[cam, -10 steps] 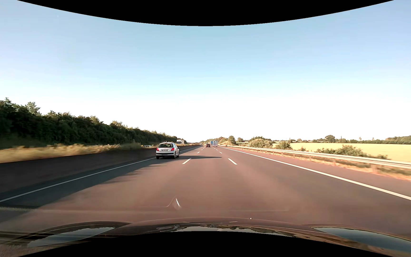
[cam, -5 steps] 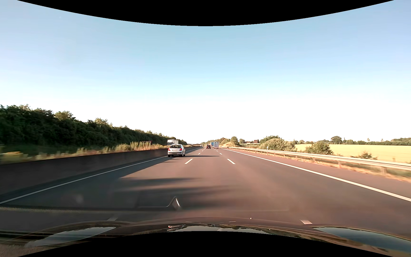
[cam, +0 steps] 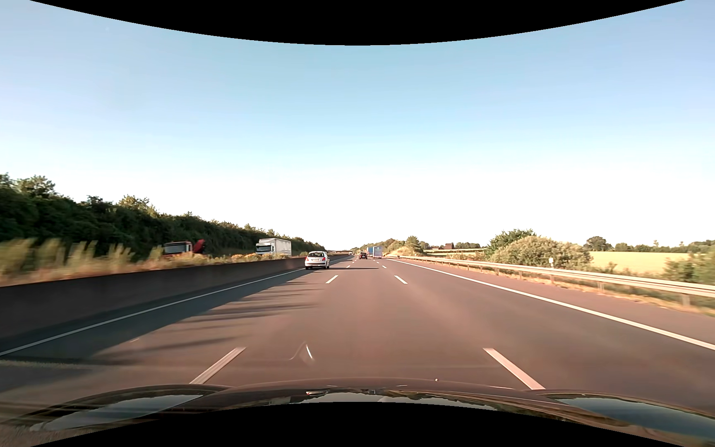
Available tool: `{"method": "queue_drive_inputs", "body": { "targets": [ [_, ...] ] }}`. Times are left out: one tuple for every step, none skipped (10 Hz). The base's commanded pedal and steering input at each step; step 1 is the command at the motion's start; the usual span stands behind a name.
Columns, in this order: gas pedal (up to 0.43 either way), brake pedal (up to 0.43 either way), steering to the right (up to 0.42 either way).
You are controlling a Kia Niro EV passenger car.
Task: Follow the waypoints while adhering to traffic rules and regulations
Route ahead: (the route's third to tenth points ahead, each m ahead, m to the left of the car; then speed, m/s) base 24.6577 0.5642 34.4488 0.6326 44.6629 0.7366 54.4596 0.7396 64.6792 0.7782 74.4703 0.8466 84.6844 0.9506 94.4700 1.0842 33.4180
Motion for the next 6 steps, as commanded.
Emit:
{"method": "queue_drive_inputs", "body": {
  "targets": [
    [0.358,0.000,-0.003],
    [0.358,0.000,-0.003],
    [0.358,0.000,-0.003],
    [0.358,0.000,-0.003],
    [0.390,0.000,-0.003],
    [0.398,0.000,-0.003]
  ]
}}
